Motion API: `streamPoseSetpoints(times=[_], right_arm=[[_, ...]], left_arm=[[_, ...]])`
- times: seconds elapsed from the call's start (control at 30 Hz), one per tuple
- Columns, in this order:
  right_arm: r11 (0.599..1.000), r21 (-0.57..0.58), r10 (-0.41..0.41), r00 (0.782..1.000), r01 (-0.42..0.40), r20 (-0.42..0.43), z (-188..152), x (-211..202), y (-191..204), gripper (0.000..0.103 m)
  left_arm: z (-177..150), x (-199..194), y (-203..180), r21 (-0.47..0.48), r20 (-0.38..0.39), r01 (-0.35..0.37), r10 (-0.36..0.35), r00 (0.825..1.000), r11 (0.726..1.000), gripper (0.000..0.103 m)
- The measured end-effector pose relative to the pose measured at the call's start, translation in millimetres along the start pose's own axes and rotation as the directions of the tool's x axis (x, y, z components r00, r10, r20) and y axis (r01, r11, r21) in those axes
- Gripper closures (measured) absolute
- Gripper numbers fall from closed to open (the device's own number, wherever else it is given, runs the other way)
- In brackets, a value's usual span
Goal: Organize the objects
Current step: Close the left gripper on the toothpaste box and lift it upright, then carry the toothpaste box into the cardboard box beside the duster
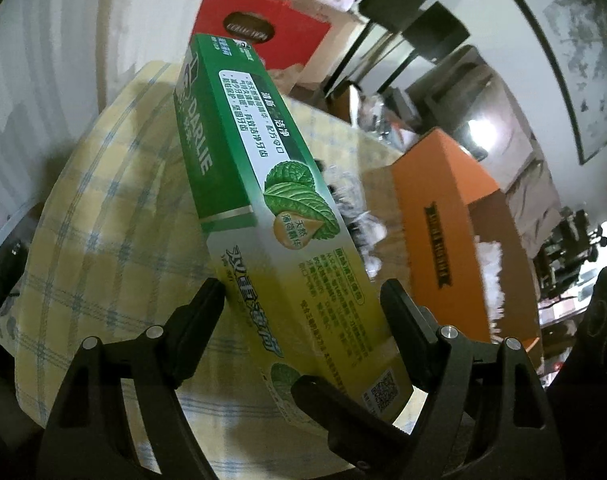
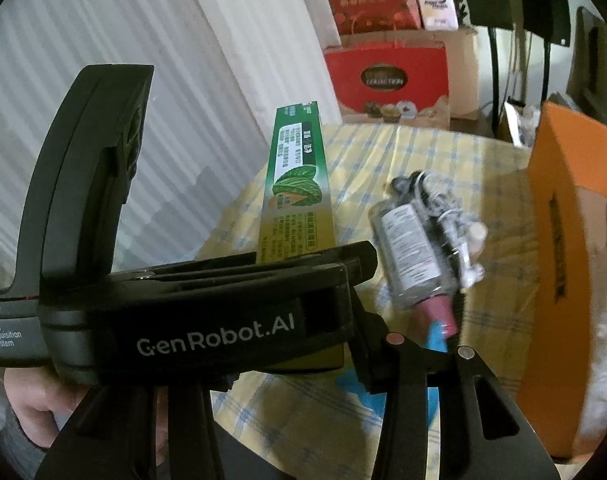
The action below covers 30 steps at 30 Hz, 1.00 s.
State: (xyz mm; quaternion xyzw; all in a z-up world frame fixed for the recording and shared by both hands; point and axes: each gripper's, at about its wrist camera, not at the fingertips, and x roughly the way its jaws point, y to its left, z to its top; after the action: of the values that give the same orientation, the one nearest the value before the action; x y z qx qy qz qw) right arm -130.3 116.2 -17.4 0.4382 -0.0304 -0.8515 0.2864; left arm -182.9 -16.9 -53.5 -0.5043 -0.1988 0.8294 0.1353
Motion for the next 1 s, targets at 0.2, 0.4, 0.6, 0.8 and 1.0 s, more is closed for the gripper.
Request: streamPoseSetpoints(times=[0.2,0.4,0.6,0.8,1.0], right_arm=[[0.999,0.010,-0.035,0.999,0.034,0.019,9,-26,-6,0.058],[0.997,0.013,-0.078,0.996,0.078,0.049,12,-58,-17,0.058],[0.993,0.032,-0.117,0.990,0.114,0.074,13,-87,-34,0.058],[0.987,0.069,-0.149,0.985,0.144,0.089,10,-108,-53,0.058],[0.979,0.105,-0.187,0.977,0.176,0.103,5,-130,-74,0.058]], left_arm=[[5,-8,-30,0.021,0.004,0.027,-0.027,1.000,0.999,0.025],[9,-14,-64,0.061,0.009,0.060,-0.060,0.998,0.996,0.025],[9,-13,-96,0.098,-0.003,0.091,-0.091,0.996,0.991,0.025],[4,-6,-128,0.142,-0.026,0.109,-0.106,0.994,0.984,0.025],[0,4,-164,0.175,-0.050,0.138,-0.131,0.990,0.975,0.025]])
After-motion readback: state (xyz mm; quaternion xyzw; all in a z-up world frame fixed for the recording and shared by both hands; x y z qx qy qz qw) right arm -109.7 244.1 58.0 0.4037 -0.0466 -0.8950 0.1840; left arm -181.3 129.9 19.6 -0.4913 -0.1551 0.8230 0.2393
